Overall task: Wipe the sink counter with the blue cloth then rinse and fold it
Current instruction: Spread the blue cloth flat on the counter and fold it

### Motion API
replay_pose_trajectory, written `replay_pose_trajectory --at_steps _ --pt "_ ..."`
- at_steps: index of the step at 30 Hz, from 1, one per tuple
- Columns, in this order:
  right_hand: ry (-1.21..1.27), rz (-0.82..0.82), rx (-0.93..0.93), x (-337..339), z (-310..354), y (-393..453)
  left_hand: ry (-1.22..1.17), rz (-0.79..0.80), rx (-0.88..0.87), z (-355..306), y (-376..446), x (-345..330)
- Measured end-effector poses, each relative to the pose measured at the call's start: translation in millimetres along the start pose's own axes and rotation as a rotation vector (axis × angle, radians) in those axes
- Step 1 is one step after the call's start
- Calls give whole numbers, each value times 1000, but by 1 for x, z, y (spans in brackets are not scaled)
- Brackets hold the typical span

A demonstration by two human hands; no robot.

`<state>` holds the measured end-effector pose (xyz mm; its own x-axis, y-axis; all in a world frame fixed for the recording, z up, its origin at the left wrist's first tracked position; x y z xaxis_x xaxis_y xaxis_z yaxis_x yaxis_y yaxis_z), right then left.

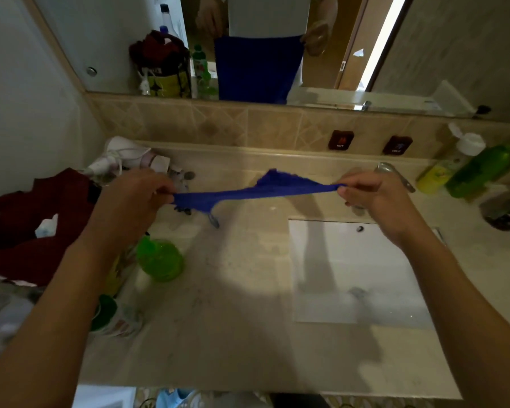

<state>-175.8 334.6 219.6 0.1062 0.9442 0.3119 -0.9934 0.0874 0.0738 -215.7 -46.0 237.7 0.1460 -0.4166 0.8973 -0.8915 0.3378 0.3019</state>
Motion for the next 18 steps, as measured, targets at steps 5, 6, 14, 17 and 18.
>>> replay_pose_trajectory --at_steps 5,6,14,17,18 --pt "-347 177 -30 -56 -82 -42 94 259 152 19 -63 -81" --pt "-419 243 -43 -73 -106 -56 97 325 197 22 -84 -104" --pt "-788 521 -65 -128 -208 -168 -17 641 426 41 -243 -206" --pt "-816 567 32 -132 -213 -196 -14 692 462 43 -265 -204" --pt "-811 572 51 -132 -217 -204 -16 709 463 43 -269 -204"
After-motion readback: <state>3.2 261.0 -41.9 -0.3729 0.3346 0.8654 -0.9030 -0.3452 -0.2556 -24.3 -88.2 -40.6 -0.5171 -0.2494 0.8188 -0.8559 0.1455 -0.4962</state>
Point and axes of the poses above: each hand's wrist, its own y-axis towards the middle knuckle, its own x-axis out of the back of the hand, z = x × y, the point moved 10 cm from there along y, towards the middle knuckle
